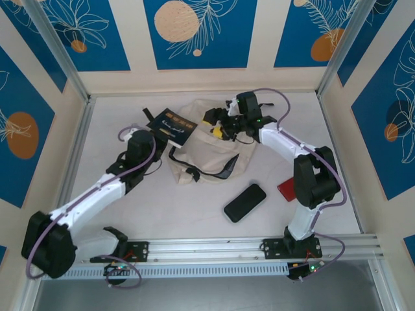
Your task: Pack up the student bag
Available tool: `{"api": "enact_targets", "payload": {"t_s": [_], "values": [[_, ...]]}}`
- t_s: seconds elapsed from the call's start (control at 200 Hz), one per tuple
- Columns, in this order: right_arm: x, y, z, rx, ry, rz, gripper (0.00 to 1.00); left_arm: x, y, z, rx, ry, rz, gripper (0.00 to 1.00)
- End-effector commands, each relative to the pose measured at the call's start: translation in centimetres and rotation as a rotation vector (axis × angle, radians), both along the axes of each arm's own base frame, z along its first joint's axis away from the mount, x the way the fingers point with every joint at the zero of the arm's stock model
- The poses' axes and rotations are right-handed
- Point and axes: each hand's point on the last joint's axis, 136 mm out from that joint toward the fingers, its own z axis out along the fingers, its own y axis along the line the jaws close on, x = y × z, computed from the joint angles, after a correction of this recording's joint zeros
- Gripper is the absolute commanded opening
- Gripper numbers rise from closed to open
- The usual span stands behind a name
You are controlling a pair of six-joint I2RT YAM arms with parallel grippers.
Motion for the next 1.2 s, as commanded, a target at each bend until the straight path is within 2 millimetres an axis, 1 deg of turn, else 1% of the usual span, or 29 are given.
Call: {"api": "enact_targets", "payload": {"t_s": [0.0,0.095,0.19,0.265,0.36,0.45,0.525,0.585,0.685,0.77,0.965,1.125,1.16,1.195], "values": [[-2.9,-2.5,-2.7,-0.202,-0.02,0.156,0.73,-1.1,3.3,5.8,0.184,-0.145,0.025,0.0],[-3.9,-1.8,-3.1,-0.221,-0.031,0.23,0.73,-2.7,5.6,6.2,0.318,-0.104,0.032,0.0],[-5.1,0.1,-3.2,-0.235,-0.042,0.302,0.73,-4.2,7.7,6.2,0.437,-0.037,0.037,0.0],[-5.9,1.5,-4.1,-0.291,-0.03,0.328,0.73,-5.1,9.1,6.1,0.501,0.016,0.039,0.0],[-7.1,3.8,-4.9,-0.339,-0.013,0.376,0.72,-5.9,10.4,5.8,0.558,0.076,0.032,0.0],[-8.1,6.0,-5.4,-0.349,-0.01,0.424,0.71,-6.5,11.5,5.3,0.589,0.127,0.031,0.0],[-8.7,7.3,-6.1,-0.367,-0.005,0.449,0.7,-6.8,12.2,4.8,0.593,0.155,0.03,0.0],[-9.1,8.0,-6.6,-0.375,0.005,0.466,0.67,-6.8,12.5,4.5,0.588,0.168,0.026,0.0],[-9.4,8.5,-7.4,-0.387,0.027,0.486,0.6,-6.9,12.6,3.9,0.571,0.19,0.015,0.0],[-9.4,8.3,-8.2,-0.407,0.041,0.487,0.56,-6.8,12.4,3.6,0.561,0.195,0.005,0.0],[-8.9,7.7,-9.2,-0.452,0.043,0.472,0.53,-6.6,12.2,3.2,0.549,0.199,-0.014,0.0],[-8.3,7.1,-10.1,-0.51,0.047,0.458,0.47,-6.5,12.0,2.9,0.541,0.203,-0.023,0.0],[-8.1,7.0,-10.2,-0.509,0.051,0.457,0.44,-6.5,12.0,2.9,0.537,0.201,-0.021,0.0],[-8.1,7.1,-10.3,-0.504,0.059,0.459,0.39,-6.5,11.9,2.9,0.533,0.2,-0.024,0.0]]}}
